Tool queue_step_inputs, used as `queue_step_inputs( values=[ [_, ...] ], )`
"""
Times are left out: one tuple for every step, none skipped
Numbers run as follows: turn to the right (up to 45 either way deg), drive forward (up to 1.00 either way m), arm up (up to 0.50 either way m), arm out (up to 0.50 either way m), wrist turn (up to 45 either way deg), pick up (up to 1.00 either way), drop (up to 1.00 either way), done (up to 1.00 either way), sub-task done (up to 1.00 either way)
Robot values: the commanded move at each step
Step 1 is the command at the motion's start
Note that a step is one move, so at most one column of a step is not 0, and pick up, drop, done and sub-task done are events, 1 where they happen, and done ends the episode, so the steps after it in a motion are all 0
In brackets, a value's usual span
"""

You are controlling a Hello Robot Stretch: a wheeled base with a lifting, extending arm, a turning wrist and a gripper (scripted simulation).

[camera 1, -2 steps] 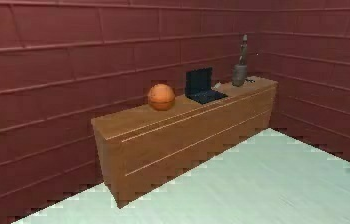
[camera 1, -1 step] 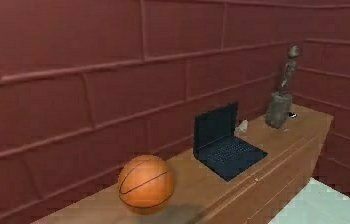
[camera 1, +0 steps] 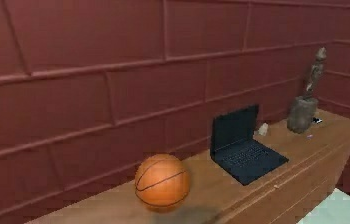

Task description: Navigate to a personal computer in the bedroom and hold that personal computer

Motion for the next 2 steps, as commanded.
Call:
queue_step_inputs(
  values=[
    [0.0, 0.1, 0.0, 0.0, 0.0, 0.0, 0.0, 0.0, 0.0],
    [-45.0, 0.0, 0.0, 0.0, 0.0, 0.0, 0.0, 0.0, 0.0]
  ],
)
